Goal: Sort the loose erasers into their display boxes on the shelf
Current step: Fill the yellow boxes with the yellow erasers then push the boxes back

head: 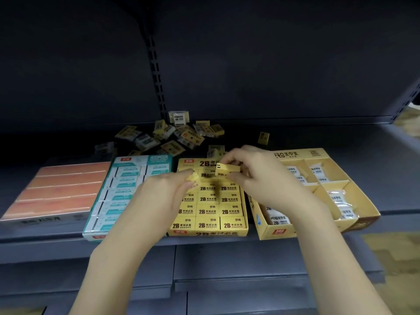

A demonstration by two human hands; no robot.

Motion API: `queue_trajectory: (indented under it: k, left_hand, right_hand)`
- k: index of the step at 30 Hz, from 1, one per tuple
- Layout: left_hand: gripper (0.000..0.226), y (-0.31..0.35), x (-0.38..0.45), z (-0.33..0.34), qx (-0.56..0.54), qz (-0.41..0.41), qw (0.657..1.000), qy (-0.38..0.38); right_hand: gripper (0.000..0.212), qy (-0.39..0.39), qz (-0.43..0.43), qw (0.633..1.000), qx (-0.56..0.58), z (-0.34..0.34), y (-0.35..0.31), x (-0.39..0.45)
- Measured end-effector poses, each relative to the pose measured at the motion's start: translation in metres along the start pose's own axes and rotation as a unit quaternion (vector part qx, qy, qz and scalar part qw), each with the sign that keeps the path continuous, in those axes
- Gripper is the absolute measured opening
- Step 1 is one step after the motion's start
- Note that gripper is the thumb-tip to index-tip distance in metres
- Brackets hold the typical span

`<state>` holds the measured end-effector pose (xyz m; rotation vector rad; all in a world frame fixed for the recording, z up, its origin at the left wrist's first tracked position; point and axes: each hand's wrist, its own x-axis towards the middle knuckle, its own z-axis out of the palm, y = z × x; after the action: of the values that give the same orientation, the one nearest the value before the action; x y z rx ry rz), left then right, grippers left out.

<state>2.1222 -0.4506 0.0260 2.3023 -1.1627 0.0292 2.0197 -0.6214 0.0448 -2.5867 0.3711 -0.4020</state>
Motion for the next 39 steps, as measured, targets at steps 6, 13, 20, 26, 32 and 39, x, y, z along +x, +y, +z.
queue_trajectory:
  k: [6,13,20,26,32,39]
  left_hand:
    - [0.037,-0.005,0.004,-0.002,0.119,0.012,0.992,-0.046]
    - [0.029,-0.012,0.014,0.0,0.067,0.017,0.996,-0.047]
    - [0.009,-0.023,0.022,0.005,0.092,0.055,0.994,0.033]
    - [0.024,-0.027,0.018,-0.006,0.13,0.047,0.99,0.029]
    - [0.068,-0.021,0.021,0.002,0.132,0.03,0.989,-0.055]
    - [0.071,-0.026,0.031,0.012,0.13,0.026,0.989,-0.068]
  right_hand:
    - [0.028,-0.022,0.011,0.998,-0.063,0.013,0.0,-0.004]
    - [0.017,-0.016,0.01,0.997,-0.075,0.018,-0.001,-0.002]
    - [0.024,0.002,0.001,0.989,-0.149,0.024,-0.008,-0.002]
    - [0.029,0.012,0.013,0.978,-0.206,0.027,-0.009,-0.007]
    - [0.027,0.026,0.029,0.973,-0.229,0.035,-0.013,-0.004]
    - [0.024,0.046,0.024,0.971,-0.232,0.038,-0.018,0.0]
